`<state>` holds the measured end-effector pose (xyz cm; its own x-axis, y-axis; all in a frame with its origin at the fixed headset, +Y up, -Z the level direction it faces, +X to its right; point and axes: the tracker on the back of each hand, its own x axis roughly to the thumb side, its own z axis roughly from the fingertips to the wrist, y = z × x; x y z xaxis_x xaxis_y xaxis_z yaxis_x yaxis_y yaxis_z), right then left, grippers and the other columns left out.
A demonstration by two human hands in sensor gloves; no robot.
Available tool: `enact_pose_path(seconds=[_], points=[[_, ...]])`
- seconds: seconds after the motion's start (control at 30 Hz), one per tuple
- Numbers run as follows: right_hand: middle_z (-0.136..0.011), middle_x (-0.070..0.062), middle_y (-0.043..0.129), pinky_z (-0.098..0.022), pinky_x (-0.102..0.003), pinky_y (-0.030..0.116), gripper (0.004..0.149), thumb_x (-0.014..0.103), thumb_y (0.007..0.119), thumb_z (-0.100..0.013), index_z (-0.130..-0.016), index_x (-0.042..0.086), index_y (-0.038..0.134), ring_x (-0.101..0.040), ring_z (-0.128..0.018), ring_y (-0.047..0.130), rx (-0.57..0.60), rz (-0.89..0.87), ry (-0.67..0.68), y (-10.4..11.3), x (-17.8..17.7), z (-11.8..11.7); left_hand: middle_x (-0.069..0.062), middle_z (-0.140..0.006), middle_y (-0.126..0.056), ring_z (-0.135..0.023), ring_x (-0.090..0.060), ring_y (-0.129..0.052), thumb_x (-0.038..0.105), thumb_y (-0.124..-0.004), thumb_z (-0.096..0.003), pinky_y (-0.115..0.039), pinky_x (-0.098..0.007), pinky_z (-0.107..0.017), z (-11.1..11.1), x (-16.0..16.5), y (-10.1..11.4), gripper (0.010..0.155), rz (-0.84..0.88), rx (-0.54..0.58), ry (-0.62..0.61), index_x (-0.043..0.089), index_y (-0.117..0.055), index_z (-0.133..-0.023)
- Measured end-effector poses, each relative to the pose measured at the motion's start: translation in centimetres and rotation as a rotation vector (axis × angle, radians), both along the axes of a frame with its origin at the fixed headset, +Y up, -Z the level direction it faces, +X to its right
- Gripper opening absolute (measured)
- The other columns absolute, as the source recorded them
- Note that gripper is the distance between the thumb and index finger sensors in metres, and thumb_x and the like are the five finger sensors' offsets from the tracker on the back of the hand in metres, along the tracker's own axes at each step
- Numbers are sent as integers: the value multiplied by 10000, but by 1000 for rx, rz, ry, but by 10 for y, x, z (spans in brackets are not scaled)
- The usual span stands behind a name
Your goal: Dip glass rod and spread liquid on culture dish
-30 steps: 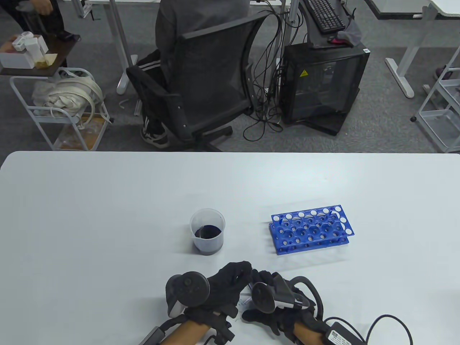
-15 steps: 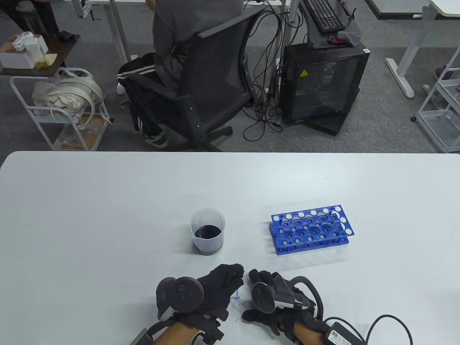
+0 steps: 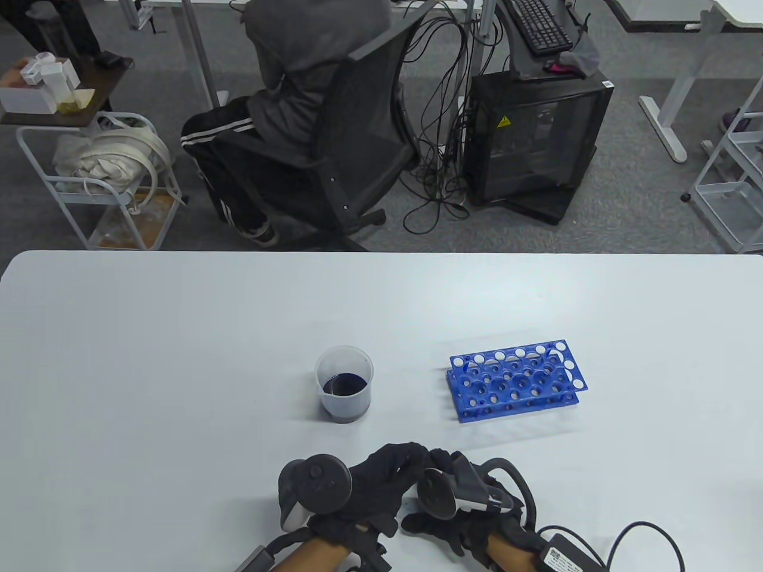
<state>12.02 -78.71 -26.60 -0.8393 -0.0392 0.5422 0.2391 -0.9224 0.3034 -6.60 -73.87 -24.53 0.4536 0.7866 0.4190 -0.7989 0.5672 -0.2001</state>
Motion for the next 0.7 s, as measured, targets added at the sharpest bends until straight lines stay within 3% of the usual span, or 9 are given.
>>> enact_pose_path(seconds=[0.13,0.53,0.7], points=[[-1090,-93,197,-506,-351,666,1050,800,547,-385,-1038,157,35,-219,-762,552,0,0,0,0,0,0,38,-993,-800,-385,-90,-850,413,-741,-594,-792,-321,-202,-2,-4,4,452,-62,86,44,315,-641,-1023],[-1090,-92,197,-507,-351,666,1051,800,546,-385,-1039,155,36,-219,-762,552,0,0,0,0,0,0,0,-929,-856,-319,-81,-865,407,-770,-566,-797,-307,-136,5,-22,11,450,-109,161,75,295,-696,-995],[-1090,-92,196,-505,-352,665,1051,799,548,-385,-1038,157,34,-219,-762,551,-2,-3,0,0,0,0,-4,-911,-875,-298,-81,-868,405,-779,-558,-795,-304,-117,10,-22,9,451,-44,94,61,282,-713,-987]])
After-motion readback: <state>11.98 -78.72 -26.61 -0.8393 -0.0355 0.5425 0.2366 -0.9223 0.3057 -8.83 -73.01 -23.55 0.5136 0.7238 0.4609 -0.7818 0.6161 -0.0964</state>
